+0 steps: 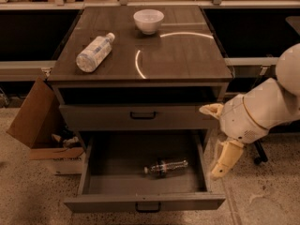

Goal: Pick water bottle from middle drawer and place on counter

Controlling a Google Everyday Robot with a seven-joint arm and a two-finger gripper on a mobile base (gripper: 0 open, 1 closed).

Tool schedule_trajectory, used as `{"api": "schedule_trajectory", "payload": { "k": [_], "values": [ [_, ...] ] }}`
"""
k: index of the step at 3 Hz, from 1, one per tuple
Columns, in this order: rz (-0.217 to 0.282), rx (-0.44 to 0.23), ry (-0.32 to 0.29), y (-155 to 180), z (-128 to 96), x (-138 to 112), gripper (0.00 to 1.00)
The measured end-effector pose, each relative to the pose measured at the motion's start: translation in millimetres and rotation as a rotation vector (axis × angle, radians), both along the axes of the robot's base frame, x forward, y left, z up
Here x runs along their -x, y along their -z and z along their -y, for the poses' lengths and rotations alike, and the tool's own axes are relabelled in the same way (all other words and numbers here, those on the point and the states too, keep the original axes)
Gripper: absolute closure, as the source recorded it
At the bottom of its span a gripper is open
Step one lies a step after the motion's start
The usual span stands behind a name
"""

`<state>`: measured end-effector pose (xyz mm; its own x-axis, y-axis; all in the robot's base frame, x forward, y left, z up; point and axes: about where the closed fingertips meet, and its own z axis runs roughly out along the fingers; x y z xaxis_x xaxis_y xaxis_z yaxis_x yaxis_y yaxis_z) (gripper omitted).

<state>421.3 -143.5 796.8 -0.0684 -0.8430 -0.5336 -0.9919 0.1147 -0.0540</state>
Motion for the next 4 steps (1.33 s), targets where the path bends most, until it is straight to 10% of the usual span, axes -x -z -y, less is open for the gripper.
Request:
{"api": "schedule_trajectory", "payload": {
  "k": [1, 4],
  "values": [
    [-0.053, -0.096, -0.083, 66, -20, 2, 0.0],
    [-0.035, -0.089, -0.193, 158, -20, -25, 0.0]
  ]
}}
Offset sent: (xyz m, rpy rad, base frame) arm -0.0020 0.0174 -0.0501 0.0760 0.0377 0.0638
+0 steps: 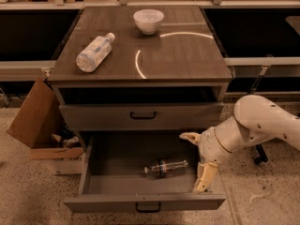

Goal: Pick water bottle from middle drawer and place on counter

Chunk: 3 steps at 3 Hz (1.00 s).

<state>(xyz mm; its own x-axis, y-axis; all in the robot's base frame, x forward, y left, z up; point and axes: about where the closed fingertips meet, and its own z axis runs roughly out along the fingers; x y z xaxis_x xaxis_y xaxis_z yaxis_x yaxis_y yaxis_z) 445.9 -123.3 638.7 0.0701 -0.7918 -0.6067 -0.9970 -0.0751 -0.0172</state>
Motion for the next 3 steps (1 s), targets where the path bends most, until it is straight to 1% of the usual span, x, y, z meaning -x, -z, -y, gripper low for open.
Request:
{"api": "schedule_trajectory", "payload": {
  "k": [1, 2, 3],
  "values": [
    [-0.002, -0.004, 0.0, 4, 1, -2, 0.0],
    [0.016, 0.012, 0.008, 27, 10, -15, 0.0],
    [0.027, 0.035, 0.009, 61, 18, -31, 0.0]
  ]
}}
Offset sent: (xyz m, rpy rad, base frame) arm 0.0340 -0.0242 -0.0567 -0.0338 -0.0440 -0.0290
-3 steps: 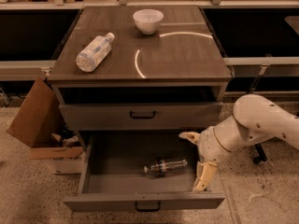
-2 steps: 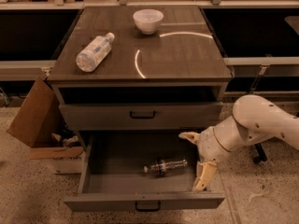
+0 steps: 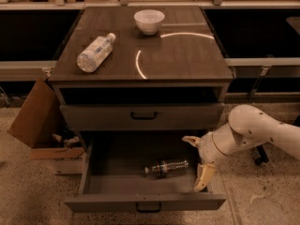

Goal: Pick water bottle from middle drawer and place on counter

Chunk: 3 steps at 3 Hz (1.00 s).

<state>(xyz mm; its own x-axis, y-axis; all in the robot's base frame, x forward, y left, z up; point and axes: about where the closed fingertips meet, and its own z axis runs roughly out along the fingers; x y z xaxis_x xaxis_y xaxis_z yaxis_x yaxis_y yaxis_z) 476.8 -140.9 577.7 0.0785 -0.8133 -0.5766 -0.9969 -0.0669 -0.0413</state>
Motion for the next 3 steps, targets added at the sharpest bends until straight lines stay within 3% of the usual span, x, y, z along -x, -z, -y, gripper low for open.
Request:
{"api": "schedule_trajectory", "payload": {
  "k": [1, 3],
  "values": [
    [-0.01, 0.021, -0.007, 63.9, 3.8, -22.7, 0.0],
    [0.003, 0.028, -0.016, 70.7, -1.4, -27.8, 0.0]
  ]
}}
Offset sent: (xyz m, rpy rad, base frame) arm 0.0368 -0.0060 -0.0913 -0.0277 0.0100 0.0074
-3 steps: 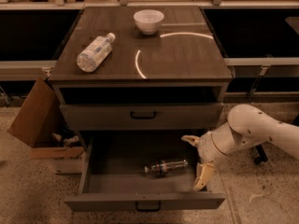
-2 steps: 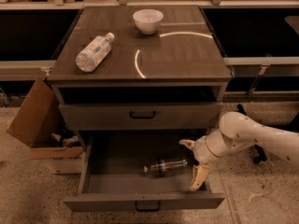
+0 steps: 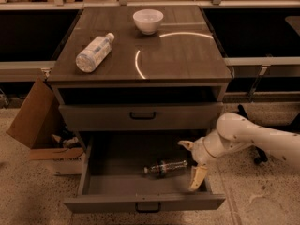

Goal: Pick water bottle from middle drawer and place on counter

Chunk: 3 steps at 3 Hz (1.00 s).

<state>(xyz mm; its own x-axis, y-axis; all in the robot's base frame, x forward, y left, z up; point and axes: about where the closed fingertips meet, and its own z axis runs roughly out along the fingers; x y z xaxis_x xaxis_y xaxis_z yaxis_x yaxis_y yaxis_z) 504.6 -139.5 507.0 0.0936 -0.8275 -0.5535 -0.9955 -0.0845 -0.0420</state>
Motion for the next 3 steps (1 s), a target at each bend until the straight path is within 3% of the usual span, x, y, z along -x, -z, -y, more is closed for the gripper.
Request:
{"api": "schedule_trajectory", "payload": {
  "k": [2, 3],
  "values": [
    [0.114, 0.034, -0.05, 50, -28, -42, 0.0],
    [0.13, 0.041, -0.065, 72, -33, -53, 0.0]
  ]
}}
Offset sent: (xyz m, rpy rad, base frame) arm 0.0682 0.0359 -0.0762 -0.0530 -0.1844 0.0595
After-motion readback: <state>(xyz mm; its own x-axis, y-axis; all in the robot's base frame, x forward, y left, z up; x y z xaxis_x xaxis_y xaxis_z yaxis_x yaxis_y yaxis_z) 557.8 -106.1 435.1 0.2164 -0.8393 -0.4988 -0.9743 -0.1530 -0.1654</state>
